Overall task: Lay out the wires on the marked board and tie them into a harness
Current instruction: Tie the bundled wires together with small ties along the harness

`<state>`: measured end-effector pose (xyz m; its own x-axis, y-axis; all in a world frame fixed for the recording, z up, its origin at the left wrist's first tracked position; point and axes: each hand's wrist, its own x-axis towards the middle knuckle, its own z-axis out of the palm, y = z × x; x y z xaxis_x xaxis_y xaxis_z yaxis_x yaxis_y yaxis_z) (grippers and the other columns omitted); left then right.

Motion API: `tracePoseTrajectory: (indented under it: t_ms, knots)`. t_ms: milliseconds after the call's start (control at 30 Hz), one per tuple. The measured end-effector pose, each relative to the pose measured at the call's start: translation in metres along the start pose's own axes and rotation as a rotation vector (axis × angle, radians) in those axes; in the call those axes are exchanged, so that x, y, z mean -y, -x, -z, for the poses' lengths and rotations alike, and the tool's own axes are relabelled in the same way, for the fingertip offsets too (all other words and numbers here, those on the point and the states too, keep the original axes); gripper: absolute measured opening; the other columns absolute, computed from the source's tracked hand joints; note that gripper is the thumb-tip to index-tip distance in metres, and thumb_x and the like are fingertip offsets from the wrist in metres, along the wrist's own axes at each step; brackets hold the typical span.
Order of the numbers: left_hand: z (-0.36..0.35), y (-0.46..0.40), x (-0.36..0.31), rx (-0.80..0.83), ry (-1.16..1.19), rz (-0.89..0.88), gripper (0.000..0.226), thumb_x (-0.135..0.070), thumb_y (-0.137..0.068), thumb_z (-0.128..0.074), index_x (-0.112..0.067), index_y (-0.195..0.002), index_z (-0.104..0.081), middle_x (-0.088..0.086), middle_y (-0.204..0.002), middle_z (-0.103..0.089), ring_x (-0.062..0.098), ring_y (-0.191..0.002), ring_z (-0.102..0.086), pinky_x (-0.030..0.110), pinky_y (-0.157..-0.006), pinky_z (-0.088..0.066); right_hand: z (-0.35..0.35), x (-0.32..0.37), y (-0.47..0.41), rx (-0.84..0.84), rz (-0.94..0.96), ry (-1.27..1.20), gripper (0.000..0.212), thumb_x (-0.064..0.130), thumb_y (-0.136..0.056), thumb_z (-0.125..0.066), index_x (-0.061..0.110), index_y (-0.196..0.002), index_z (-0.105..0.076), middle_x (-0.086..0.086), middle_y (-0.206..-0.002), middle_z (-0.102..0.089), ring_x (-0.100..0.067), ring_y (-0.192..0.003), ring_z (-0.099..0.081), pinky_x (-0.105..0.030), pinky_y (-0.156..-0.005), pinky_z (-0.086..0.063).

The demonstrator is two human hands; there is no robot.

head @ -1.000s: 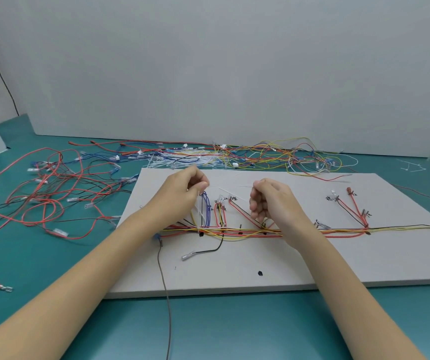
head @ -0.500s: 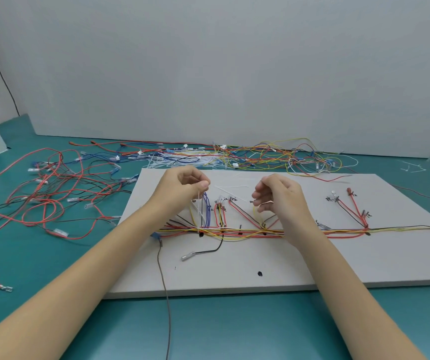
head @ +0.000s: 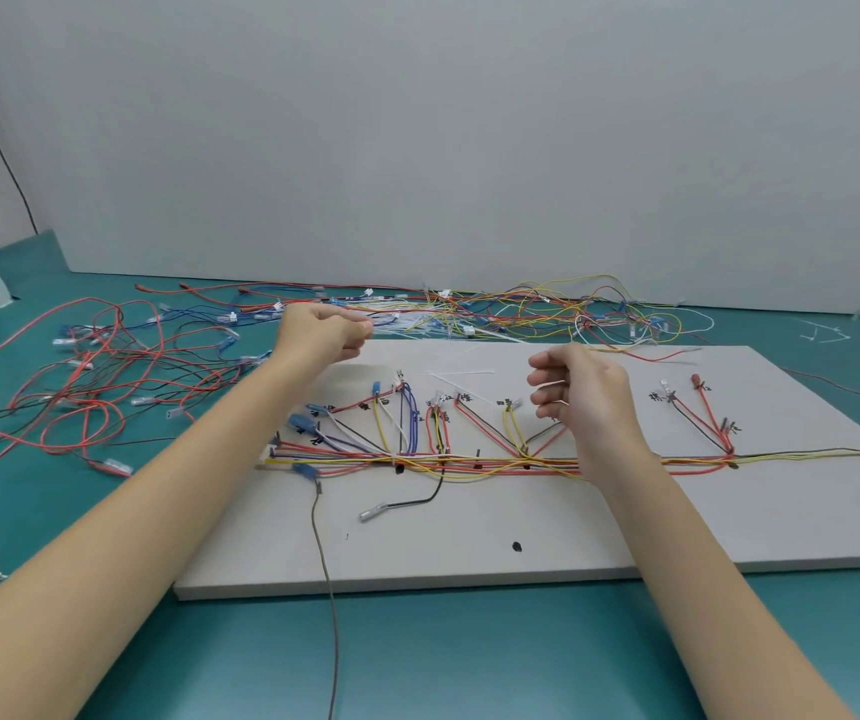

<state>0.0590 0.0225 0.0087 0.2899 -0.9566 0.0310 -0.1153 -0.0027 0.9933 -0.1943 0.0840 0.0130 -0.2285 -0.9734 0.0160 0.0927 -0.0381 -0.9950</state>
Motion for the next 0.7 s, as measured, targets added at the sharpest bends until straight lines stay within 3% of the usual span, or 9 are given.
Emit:
tracePoseTrajectory:
  t_ms: [133,267,367,467,600,700]
  knots:
    - [-0.001,-0.015,0.013,0.026,-0.332,0.018,0.003,-0.009,-0.084,-0.072,-0.011,-0.083,-0.075,0.01,-0.088,-0.073,0.024,-0.087,-0.068,0.035,-0.083,-0.057,-0.001,-0.002,0.001,0.093,-0.001,0.049,0.024,0.014,-0.096,-0.05,0.006,-0.087,-0.071,-0.004,-0.066,-0.063,-0.012,-0.048,-0.051,-0.02,-0.045,-0.041]
    - [-0.006,-0.015,0.018,0.056,-0.546,-0.119,0.009,-0.014,-0.087,-0.068,-0.015,-0.086,-0.077,-0.002,-0.085,-0.068,0.012,-0.084,-0.058,0.025,-0.071,-0.044,-0.002,-0.004,0.001,0.111,0.003,0.058,0.024,0.013,-0.097,-0.05,0.006,-0.087,-0.071,-0.004,-0.068,-0.063,-0.012,-0.05,-0.05,-0.02,-0.047,-0.041]
    - [-0.004,-0.016,0.018,0.103,-0.647,-0.156,0.01,-0.016,-0.087,-0.068,-0.014,-0.09,-0.078,0.0,-0.088,-0.068,0.009,-0.082,-0.055,0.021,-0.062,-0.038,-0.004,-0.003,0.001,0.114,0.012,0.066,0.023,0.011,-0.096,-0.051,0.007,-0.087,-0.072,-0.004,-0.067,-0.063,-0.011,-0.049,-0.051,-0.02,-0.047,-0.042]
    - [0.001,-0.016,0.011,0.167,-0.641,-0.134,0.011,-0.018,-0.088,-0.068,-0.013,-0.094,-0.077,0.002,-0.095,-0.069,0.015,-0.093,-0.057,0.025,-0.074,-0.041,-0.004,-0.004,0.002,0.107,0.026,0.093,0.023,0.007,-0.093,-0.051,0.007,-0.087,-0.073,-0.002,-0.065,-0.063,-0.008,-0.047,-0.051,-0.017,-0.044,-0.043]
    - [-0.001,0.001,-0.013,0.12,-0.516,-0.263,0.009,-0.024,-0.087,-0.071,-0.018,-0.087,-0.076,-0.009,-0.083,-0.068,0.006,-0.081,-0.059,0.02,-0.062,-0.038,-0.005,-0.004,0.003,0.125,0.046,0.098,0.024,0.007,-0.093,-0.051,0.008,-0.086,-0.073,-0.001,-0.065,-0.063,-0.008,-0.049,-0.051,-0.017,-0.045,-0.043]
    - [-0.014,0.03,-0.023,0.28,-0.496,-0.359,0.017,-0.033,-0.089,-0.068,-0.019,-0.086,-0.077,-0.005,-0.083,-0.074,0.013,-0.084,-0.067,0.029,-0.068,-0.05,-0.008,-0.004,0.005,0.183,0.025,0.047,0.024,0.009,-0.094,-0.051,0.01,-0.086,-0.074,-0.001,-0.067,-0.064,-0.01,-0.053,-0.053,-0.019,-0.048,-0.044]
